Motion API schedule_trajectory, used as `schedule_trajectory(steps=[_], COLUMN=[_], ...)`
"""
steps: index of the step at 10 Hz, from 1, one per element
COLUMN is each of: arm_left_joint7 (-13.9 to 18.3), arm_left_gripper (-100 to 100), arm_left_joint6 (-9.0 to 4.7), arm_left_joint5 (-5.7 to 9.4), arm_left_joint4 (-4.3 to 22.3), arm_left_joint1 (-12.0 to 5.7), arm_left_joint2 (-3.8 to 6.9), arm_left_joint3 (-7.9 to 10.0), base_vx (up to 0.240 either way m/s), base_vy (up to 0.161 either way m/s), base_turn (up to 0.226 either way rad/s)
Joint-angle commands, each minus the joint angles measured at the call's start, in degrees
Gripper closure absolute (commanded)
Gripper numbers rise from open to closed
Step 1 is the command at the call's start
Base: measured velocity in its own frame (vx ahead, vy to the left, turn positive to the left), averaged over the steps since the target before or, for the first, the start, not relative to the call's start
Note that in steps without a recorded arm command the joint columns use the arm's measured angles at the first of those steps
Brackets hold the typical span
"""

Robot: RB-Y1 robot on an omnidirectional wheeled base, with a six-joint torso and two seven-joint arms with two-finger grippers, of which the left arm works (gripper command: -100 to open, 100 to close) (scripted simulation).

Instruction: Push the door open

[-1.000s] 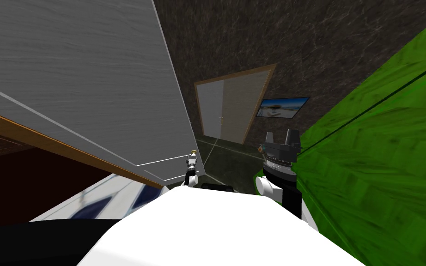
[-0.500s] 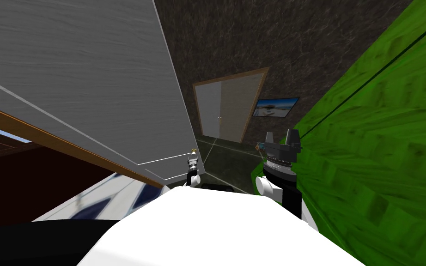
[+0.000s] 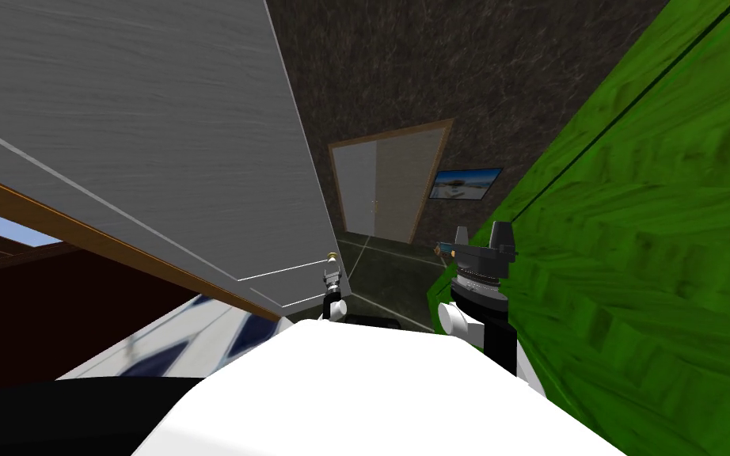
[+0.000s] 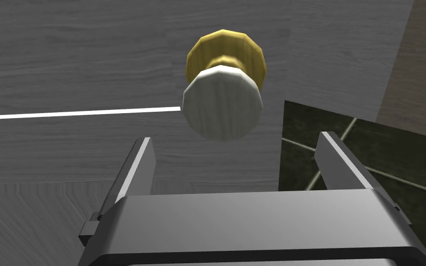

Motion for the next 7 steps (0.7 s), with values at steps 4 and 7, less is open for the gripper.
schedule_trajectory(steps=[4, 7], arm_left_joint7=[1.48, 1.98], arm_left_gripper=[-100, -100], arm_left_joint6=[-0.16, -0.23], arm_left_joint5=[0.69, 0.87], arm_left_joint4=[-0.08, 0.22], arm_left_joint1=[0.00, -0.15], arm_left_joint2=[2.17, 0.63], arm_left_joint3=[-0.08, 0.21], base_vx=[0.020, 0.189], base_vy=[0.013, 0.106], base_turn=[-0.016, -0.027])
